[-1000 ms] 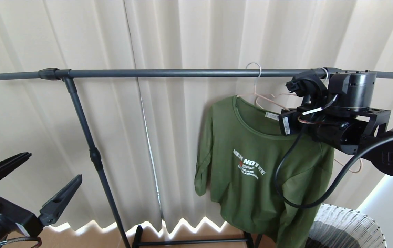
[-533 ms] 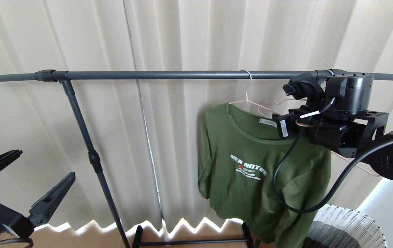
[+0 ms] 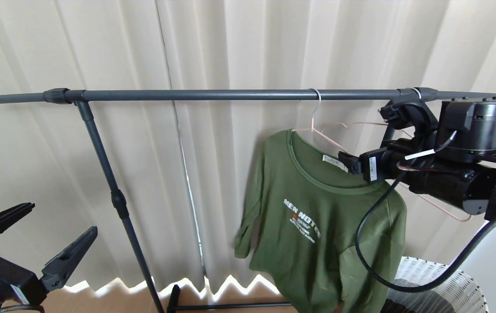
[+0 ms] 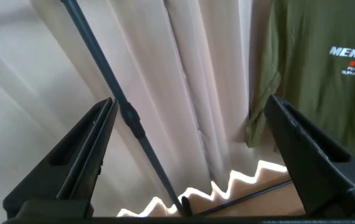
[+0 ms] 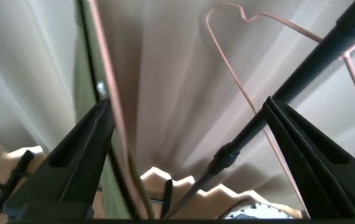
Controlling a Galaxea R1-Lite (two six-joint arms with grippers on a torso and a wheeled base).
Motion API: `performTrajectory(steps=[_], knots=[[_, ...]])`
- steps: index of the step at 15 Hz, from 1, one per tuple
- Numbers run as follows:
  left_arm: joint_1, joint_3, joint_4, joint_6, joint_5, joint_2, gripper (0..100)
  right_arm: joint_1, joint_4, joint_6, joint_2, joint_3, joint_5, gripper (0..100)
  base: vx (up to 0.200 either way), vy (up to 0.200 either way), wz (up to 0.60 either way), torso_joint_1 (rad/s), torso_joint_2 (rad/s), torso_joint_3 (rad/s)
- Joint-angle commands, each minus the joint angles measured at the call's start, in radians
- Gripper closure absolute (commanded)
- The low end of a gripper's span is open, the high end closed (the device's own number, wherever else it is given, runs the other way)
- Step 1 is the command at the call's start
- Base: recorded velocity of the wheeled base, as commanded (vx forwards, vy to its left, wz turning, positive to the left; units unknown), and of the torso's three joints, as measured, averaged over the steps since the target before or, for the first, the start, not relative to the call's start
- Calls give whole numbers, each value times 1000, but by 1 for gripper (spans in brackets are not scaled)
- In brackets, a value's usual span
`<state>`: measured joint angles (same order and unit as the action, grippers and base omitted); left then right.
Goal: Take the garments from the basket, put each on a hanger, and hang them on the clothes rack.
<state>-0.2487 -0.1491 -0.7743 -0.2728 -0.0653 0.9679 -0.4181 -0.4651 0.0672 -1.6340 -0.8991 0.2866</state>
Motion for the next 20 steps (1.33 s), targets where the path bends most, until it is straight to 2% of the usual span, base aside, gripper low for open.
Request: performTrajectory(steps=[1, 4, 6, 7, 9, 10, 11, 12, 13, 15, 17, 20], knots=[[12, -15, 6, 15, 1, 6, 0, -2, -3, -14, 97, 60, -76, 0, 0, 0, 0, 0, 0, 0], [14, -13, 6, 17, -1, 3, 0, -2, -84, -17, 77, 75, -96, 0, 0, 0, 0, 0, 0, 0], [16, -7, 6, 27, -7, -3, 0, -2, -224, -10, 79, 129, -113, 0, 0, 0, 0, 0, 0, 0], [19, -4, 7, 32, -7, -3, 0, 1, -237, -9, 89, 144, -113, 0, 0, 0, 0, 0, 0, 0], [138, 23, 50, 37, -7, -21, 0, 91, -221, 28, 244, 256, -107, 0, 0, 0, 0, 0, 0, 0], [167, 23, 72, 38, -2, -24, 0, 119, -207, 46, 275, 278, -107, 0, 0, 0, 0, 0, 0, 0], [223, 26, 115, 61, 2, -40, 0, 240, -167, 97, 364, 350, -107, 0, 0, 0, 0, 0, 0, 0], [223, 37, 119, 72, 2, -51, 0, 291, -168, 111, 392, 381, -113, 0, 0, 0, 0, 0, 0, 0], [220, 86, 119, 69, 4, -95, 0, 381, -175, 121, 442, 450, -115, 0, 0, 0, 0, 0, 0, 0], [215, 149, 119, 67, 4, -152, 0, 420, -178, 123, 511, 522, -115, 0, 0, 0, 0, 0, 0, 0], [215, 149, 201, 73, 4, -268, 0, 429, -173, 126, 626, 597, -113, 0, 0, 0, 0, 0, 0, 0], [190, 149, 492, 67, 35, -575, 0, 429, -162, 160, 846, 804, -109, 0, 0, 0, 0, 0, 0, 0]])
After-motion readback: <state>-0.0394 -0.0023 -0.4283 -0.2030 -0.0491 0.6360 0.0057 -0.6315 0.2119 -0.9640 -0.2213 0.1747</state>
